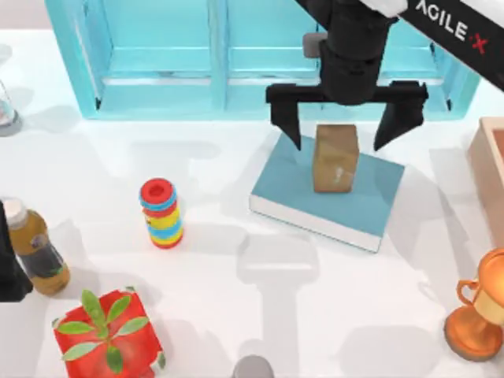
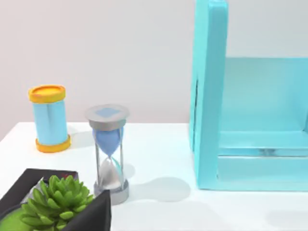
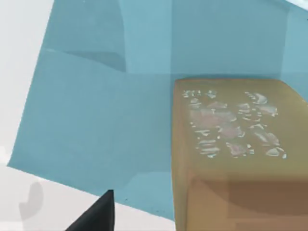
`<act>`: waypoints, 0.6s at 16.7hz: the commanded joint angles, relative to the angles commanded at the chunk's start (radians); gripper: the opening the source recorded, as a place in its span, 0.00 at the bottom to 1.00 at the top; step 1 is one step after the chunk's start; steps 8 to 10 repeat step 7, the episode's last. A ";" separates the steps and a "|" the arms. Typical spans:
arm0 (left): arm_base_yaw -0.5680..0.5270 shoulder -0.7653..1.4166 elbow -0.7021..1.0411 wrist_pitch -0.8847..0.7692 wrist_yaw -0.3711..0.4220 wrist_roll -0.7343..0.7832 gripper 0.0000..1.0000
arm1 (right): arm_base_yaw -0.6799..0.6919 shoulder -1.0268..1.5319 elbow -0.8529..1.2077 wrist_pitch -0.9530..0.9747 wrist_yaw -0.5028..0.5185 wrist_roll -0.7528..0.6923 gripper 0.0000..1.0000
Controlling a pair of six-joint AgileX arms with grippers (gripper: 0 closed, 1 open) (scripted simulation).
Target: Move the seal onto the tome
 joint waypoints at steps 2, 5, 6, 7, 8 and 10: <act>0.000 0.000 0.000 0.000 0.000 0.000 1.00 | 0.001 0.017 0.068 -0.047 0.000 0.000 1.00; 0.000 0.000 0.000 0.000 0.000 0.000 1.00 | -0.001 0.037 0.160 -0.116 0.001 -0.001 1.00; 0.000 0.000 0.000 0.000 0.000 0.000 1.00 | -0.001 0.041 0.175 -0.129 0.001 -0.001 1.00; 0.000 0.000 0.000 0.000 0.000 0.000 1.00 | -0.001 0.042 0.180 -0.133 0.001 -0.001 1.00; 0.000 0.000 0.000 0.000 0.000 0.000 1.00 | -0.001 0.042 0.180 -0.133 0.001 -0.001 1.00; 0.000 0.000 0.000 0.000 0.000 0.000 1.00 | -0.001 0.042 0.180 -0.133 0.001 -0.001 1.00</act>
